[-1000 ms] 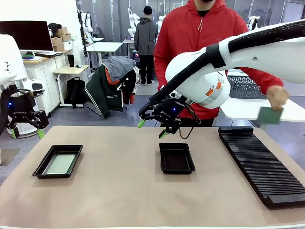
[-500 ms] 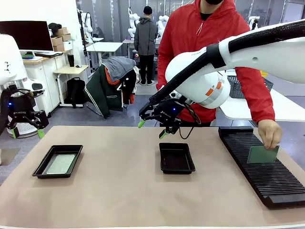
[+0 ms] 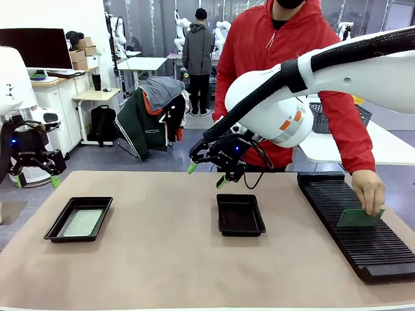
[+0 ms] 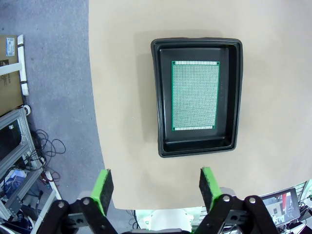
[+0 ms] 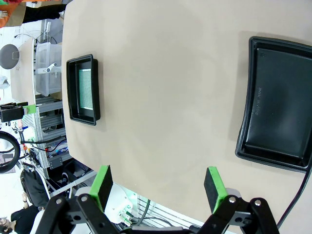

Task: Inspect and transfer BCBs to ESD trays.
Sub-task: Pick up the Blank PCB from the PCB Rack and place it in the right ESD tray.

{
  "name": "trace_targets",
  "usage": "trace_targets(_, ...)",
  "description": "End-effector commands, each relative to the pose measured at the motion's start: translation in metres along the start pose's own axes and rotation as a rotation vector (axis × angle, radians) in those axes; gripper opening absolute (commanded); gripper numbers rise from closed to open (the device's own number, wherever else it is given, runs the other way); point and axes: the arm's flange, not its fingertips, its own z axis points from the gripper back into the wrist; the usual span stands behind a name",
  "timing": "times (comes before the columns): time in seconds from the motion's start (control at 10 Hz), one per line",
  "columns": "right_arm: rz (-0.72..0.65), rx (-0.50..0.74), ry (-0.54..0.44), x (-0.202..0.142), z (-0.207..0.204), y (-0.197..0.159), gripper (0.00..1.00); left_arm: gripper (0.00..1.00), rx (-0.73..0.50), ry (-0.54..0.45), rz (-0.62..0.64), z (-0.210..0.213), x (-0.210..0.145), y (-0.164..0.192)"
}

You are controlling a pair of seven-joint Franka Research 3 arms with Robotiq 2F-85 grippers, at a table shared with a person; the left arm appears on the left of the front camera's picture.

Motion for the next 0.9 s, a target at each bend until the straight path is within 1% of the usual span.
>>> trace_targets(0.0, -0.014, -0.021, -0.004, 0.0008, -0.0008, 0.0014, 1.00, 0.94, -0.003, -0.002, 0.002, -0.0012, -0.0010, 0.0000)
trace_targets(0.8, -0.014, -0.021, -0.004, 0.0008, -0.0008, 0.0014, 1.00, 0.94, -0.003, -0.002, 0.002, -0.0012, -0.0010, 0.0000)
